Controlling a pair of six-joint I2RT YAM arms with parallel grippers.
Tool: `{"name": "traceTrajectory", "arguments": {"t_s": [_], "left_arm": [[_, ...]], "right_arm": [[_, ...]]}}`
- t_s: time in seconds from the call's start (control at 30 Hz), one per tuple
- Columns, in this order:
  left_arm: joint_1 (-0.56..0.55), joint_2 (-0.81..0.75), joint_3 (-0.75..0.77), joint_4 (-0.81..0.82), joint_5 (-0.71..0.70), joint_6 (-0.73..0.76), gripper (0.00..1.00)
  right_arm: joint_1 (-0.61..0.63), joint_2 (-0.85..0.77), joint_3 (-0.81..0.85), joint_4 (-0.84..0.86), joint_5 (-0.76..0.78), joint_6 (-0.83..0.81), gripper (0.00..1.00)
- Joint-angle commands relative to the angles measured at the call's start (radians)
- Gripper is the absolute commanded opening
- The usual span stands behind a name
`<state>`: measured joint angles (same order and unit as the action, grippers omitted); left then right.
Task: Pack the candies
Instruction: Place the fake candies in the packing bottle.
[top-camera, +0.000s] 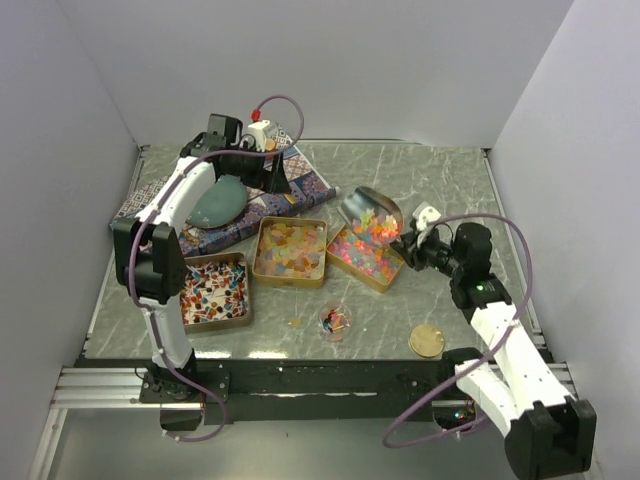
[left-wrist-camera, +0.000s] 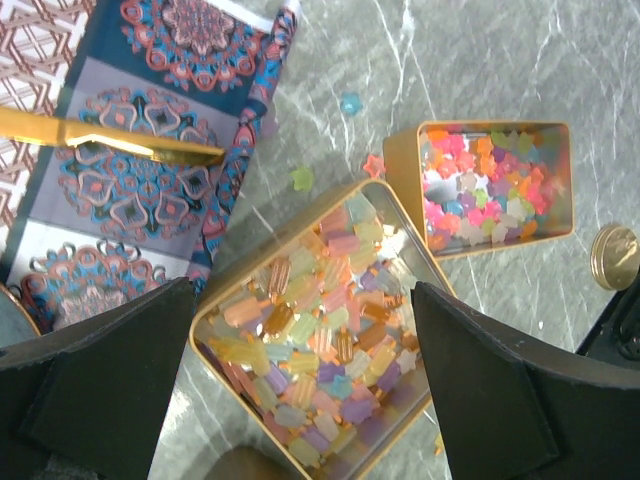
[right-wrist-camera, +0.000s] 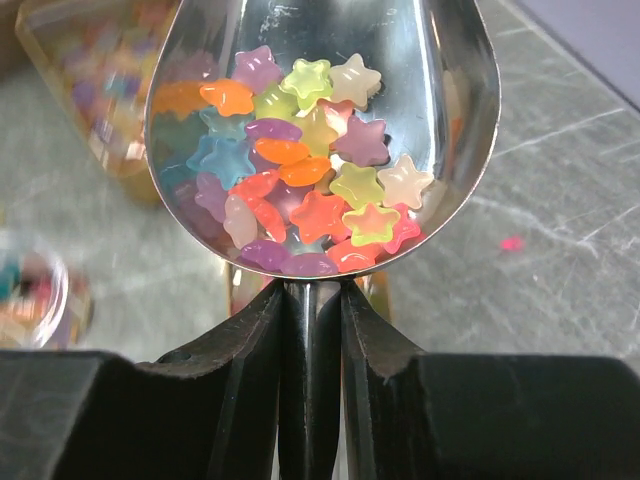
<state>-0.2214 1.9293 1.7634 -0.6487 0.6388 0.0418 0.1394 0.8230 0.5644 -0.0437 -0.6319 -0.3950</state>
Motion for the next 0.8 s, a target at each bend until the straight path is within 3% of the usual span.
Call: {"name": "traceTrajectory", "arguments": {"t_s": [0.0, 0.23, 0.47, 0.77], "left_arm": [[0.004, -0.099, -0.041, 0.027, -0.034, 0.009, 0.97], [0.039, -0.130, -0.127, 0.027, -0.045, -0.006, 0.97], [0.059, -0.170, -0.174, 0.055, -0.057, -0.010, 0.97], [0.091, -0.170, -0.183, 0.060, -0.047, -0.019, 0.97]], "right_arm": [[0.008, -0.105, 0.069, -0.295, -0.078, -0.339, 0.00], [0.029, -0.209, 0.031, -0.592, -0.100, -0.632, 0.00], [0.043, -0.252, 0.017, -0.781, -0.098, -0.908, 0.00], [0.092, -0.212, 0.055, -0.825, -0.071, -0.973, 0.00]]}}
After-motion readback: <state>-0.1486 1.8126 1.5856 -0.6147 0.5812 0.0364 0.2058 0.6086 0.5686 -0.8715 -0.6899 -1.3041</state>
